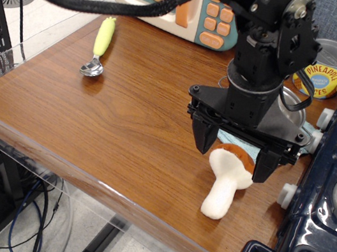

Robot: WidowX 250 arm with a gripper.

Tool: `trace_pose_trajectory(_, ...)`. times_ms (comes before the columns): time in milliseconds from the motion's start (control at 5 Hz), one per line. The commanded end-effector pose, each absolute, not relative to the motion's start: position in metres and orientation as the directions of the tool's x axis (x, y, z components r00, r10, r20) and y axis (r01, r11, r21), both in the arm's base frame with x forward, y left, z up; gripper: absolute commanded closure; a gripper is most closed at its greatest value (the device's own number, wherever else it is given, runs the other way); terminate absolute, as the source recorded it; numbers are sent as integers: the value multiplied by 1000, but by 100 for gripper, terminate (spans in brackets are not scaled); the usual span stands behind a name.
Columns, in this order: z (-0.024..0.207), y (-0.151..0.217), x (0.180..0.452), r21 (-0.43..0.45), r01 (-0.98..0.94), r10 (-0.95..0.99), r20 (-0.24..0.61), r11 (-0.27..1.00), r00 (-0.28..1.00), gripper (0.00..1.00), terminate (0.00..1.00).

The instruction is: Move the pot to the back left of the table.

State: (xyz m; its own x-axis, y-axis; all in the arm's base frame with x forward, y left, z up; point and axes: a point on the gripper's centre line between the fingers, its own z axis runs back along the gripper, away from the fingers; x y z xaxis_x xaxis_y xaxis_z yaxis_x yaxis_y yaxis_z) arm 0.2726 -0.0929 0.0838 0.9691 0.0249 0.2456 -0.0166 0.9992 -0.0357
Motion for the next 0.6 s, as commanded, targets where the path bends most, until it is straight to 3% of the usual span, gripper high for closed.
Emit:
trace_pose_trajectory(0,84,-93,273,-36,-17,25,246,999,969,0,0)
trace_pose_trajectory(400,89,-74,288,-152,-213,242,205,965,948,0,0)
